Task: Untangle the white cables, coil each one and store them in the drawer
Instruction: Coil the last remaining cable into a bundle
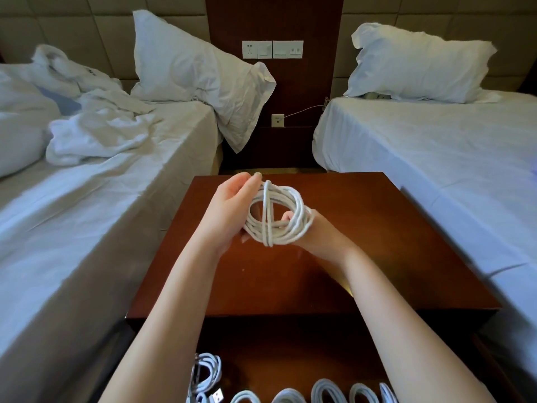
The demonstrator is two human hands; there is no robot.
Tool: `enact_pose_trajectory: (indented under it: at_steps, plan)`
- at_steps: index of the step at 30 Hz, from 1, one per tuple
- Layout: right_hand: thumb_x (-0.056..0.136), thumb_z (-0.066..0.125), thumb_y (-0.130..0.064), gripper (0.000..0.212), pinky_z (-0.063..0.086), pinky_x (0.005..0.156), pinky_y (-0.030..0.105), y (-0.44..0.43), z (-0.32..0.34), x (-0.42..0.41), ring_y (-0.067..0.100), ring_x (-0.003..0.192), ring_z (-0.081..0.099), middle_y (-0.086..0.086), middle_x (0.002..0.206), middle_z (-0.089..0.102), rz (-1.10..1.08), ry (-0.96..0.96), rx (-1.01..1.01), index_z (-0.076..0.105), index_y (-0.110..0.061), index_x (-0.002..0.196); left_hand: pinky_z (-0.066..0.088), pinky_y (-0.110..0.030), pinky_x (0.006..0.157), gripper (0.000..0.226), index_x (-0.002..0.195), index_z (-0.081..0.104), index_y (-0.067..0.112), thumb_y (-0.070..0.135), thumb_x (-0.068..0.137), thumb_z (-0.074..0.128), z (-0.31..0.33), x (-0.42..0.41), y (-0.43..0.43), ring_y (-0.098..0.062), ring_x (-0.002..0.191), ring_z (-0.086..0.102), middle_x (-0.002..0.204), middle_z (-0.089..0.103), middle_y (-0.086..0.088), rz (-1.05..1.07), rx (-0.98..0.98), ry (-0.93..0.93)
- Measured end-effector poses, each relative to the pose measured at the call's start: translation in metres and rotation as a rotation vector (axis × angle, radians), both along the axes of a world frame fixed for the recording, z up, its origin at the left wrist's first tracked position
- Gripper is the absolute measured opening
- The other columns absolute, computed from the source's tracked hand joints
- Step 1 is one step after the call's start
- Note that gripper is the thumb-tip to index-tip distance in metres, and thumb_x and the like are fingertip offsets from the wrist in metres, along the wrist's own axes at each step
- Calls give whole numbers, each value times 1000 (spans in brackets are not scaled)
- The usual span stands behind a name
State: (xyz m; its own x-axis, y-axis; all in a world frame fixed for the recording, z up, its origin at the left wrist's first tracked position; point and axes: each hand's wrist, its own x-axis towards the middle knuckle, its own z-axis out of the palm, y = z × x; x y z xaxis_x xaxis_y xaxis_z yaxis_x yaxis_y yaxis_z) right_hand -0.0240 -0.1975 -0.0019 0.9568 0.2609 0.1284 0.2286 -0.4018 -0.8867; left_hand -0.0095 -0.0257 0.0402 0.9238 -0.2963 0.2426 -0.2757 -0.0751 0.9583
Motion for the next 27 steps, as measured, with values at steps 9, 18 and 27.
enact_pose_trajectory:
  at_steps: [9,18,27]
  plan:
    - [82,68,-44,51,46,95,61,-12,5,-7,44,100,61,26,104,65,-57,32,35,63,0,105,33,-21,34,45,86,59,-1,42,94,52,2,-11,-6,-17,40,45,58,55,-7,-223,289,-103]
    - [101,49,-27,25,43,70,28,-21,21,-11,3,64,51,-15,63,57,-96,-6,-56,66,-20,83,28,-17,39,45,64,49,11,48,91,54,-12,-3,-11,-3,38,32,44,39,12,-124,485,-102]
    - [101,45,-14,25,43,68,22,-12,31,-13,6,66,50,-5,72,58,-145,-35,-141,70,-18,96,31,-17,46,42,65,53,17,48,93,50,-24,10,-3,-4,46,40,56,48,7,91,579,-266]
